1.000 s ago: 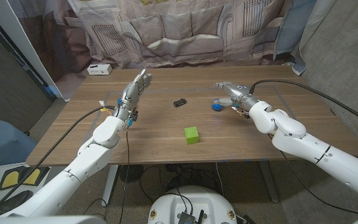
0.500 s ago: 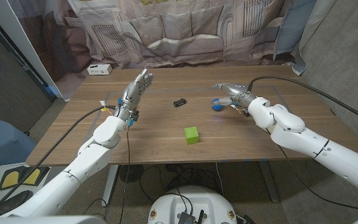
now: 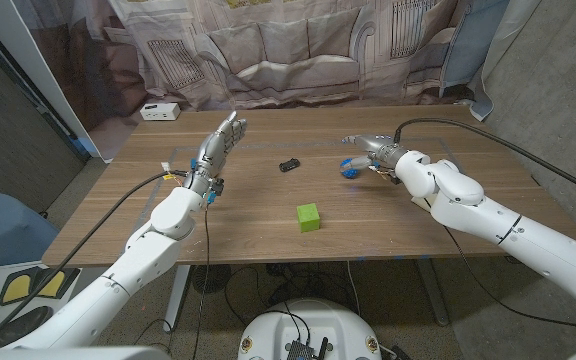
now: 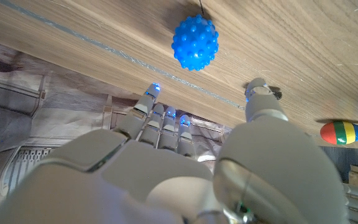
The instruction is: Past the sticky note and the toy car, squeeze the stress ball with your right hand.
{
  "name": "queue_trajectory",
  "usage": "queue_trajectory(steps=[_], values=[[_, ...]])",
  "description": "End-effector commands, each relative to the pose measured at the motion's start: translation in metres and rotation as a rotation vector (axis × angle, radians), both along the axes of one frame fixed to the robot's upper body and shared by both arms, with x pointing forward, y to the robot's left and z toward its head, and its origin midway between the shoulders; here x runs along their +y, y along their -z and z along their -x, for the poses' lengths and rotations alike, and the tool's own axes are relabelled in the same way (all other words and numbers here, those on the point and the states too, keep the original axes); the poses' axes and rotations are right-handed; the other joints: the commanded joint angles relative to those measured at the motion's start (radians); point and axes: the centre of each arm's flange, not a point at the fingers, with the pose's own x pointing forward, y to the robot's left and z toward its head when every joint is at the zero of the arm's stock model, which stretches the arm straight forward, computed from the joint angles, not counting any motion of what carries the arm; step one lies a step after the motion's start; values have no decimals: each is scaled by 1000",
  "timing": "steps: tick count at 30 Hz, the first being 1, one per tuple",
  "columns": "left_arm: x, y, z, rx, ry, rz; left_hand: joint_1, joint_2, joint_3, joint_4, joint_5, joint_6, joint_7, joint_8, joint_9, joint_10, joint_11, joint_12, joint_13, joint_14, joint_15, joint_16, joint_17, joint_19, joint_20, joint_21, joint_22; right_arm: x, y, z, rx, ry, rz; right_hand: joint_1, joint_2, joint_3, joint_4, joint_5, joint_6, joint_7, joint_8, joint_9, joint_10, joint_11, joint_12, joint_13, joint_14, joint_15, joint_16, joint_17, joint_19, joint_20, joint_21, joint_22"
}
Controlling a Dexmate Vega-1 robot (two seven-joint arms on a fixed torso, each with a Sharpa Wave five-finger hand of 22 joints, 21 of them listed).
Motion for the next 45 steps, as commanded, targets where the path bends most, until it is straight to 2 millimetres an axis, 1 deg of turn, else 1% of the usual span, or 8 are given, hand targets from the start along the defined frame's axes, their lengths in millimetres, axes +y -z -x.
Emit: queue_trajectory(steps=[1,9,12,23,24,29,37,45], values=[[2,1,1,-1,-5,9,5,5,3,-6,-2,10,-2,0,3,9,-4,-3,2,12,1,-3,1,9,3,-6,3,3,-5,-11,45,29,41,23,-3,13,-1,9,6,-2,8,6,8,-10,0,2,10,-4,3,1,19,1,0,2],[4,2,1,-1,-6,11,5,6,3,-7,-2,10,-4,-1,3,10,-5,-4,2,12,1,-3,2,9,4,-8,3,7,-7,-20,79,55,69,50,-5,22,-2,11,10,-2,10,6,15,-13,1,2,19,-6,4,1,27,-3,-1,1],[4,3,1,1,-6,14,5,7,3,-7,-2,11,-4,-1,3,10,-3,-4,2,12,1,-4,2,9,4,-9,3,7,-7,-23,100,64,77,64,-7,26,-3,12,11,-2,10,6,18,-13,1,2,23,-10,5,1,38,-4,1,1],[6,2,0,1,-10,13,5,7,3,-8,-2,13,-3,-1,3,12,-2,-4,3,14,1,-3,2,10,3,-11,4,9,-6,-31,121,74,82,98,-12,35,-2,13,23,-3,14,7,32,-13,4,2,38,-15,7,1,58,-1,3,0],[6,2,0,1,-11,12,5,8,3,-8,-2,13,-3,-1,3,12,-7,-4,3,14,1,-3,2,10,4,-11,4,9,-6,-32,125,74,80,101,-12,36,-2,13,23,-3,14,7,34,-15,5,2,40,-16,7,1,59,-2,3,0],[6,3,0,0,-12,15,5,8,2,-8,-2,12,-3,-1,3,12,-3,-5,3,14,1,-3,2,11,3,-12,4,8,-4,-36,133,76,84,117,-12,41,-2,13,27,-4,15,7,39,-17,5,2,48,-21,9,1,67,-2,3,0],[6,3,-1,2,-10,18,4,8,2,-8,-3,12,-5,-2,3,12,-4,-5,3,14,1,-4,2,11,2,-13,4,5,-1,-44,150,88,87,128,-20,40,3,12,41,-3,19,7,53,-14,9,3,60,-19,11,2,81,0,4,0],[6,3,-3,4,-10,19,4,9,2,-9,-3,13,-4,-2,3,12,-4,-6,3,15,0,-4,2,11,3,-15,4,4,1,-47,146,92,97,143,-19,43,6,12,50,-6,20,8,66,-16,12,3,77,-22,16,3,99,-3,6,0]])
